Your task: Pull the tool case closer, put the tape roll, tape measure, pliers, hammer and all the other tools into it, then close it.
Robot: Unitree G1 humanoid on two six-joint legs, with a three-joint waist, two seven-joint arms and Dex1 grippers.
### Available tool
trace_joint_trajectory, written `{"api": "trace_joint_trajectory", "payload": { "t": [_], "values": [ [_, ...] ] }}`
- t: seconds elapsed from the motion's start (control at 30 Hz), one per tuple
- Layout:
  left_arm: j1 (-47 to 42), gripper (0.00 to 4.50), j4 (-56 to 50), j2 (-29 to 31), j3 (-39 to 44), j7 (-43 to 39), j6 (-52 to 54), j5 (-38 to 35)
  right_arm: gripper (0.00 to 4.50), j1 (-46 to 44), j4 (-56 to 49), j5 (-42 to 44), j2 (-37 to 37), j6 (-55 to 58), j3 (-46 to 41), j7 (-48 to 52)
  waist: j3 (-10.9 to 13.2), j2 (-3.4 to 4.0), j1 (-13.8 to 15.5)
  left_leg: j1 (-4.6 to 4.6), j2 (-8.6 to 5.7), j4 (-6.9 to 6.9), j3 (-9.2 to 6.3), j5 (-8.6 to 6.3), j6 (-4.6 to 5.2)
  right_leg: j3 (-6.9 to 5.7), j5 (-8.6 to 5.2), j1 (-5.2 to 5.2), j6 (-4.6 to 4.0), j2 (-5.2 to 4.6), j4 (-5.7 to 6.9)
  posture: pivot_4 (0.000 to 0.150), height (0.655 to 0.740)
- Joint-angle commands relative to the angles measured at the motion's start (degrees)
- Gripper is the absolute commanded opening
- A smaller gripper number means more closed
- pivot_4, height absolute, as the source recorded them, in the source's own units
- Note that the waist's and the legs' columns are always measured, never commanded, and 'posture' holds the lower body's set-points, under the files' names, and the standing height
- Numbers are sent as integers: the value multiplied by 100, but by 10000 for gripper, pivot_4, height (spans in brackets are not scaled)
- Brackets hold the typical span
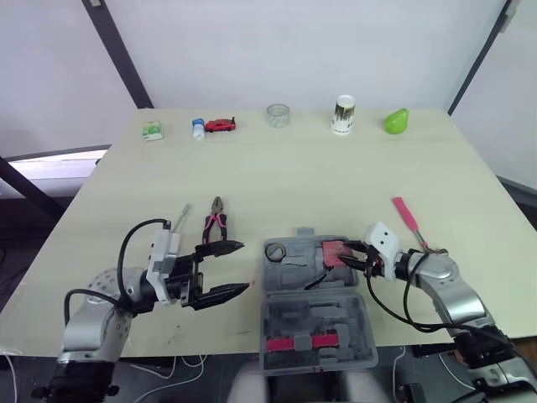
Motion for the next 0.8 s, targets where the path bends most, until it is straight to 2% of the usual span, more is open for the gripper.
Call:
{"api": "trace_joint_trajectory", "payload": {
  "t": [0.03,0.2,0.33,0.47,0.57,0.67,0.73,0.8],
  "values": [
    [19,45000,4,-9,56,26,-25,-24,17228,153,436,-281,-31,-43,273,-57,-8,-10,1,1,0,0,-1,0,0,-1,0,0,0,0,1,1500,7400],
    [50,45000,-57,-55,41,123,3,-8,17228,69,1275,-627,80,317,737,-89,-62,-54,-17,10,2,0,0,0,0,1,0,4,-1,1,1,1500,7400],
    [107,45000,-110,-92,72,247,45,-1,17228,-2,1406,-501,168,253,565,-249,-93,-76,-13,101,7,-18,0,-1,0,2,-15,82,-23,2,-9,1500,7400],
    [232,45000,-176,-117,98,571,170,29,17228,79,1021,164,402,-7,-134,-436,-108,-92,10,114,8,-24,-8,-1,0,12,-17,93,-26,-1,-8,1500,7400],
    [301,45000,-227,-209,166,887,240,-4,17228,303,566,685,554,-360,-565,-344,-87,-59,24,105,6,-24,-11,-1,0,18,-16,85,-25,-8,-9,1500,7400],
    [377,45000,-264,-365,278,1540,331,121,17228,665,-116,989,523,-587,-910,-399,-65,-33,19,87,4,-24,-8,-1,0,21,-6,69,-5,-9,-9,1500,7400],
    [444,45000,-329,-380,313,2060,521,306,17228,922,-656,1119,435,-551,-1058,-424,-52,-15,13,84,3,-27,-9,-1,0,22,-4,65,-2,-9,-10,1500,7400],
    [528,45000,-378,-337,326,2247,697,322,17228,1184,-1081,1337,311,-351,-1199,-352,-50,-12,-9,84,3,-40,-6,-1,0,26,-5,58,-1,-7,-10,1500,7400]
  ]
}}
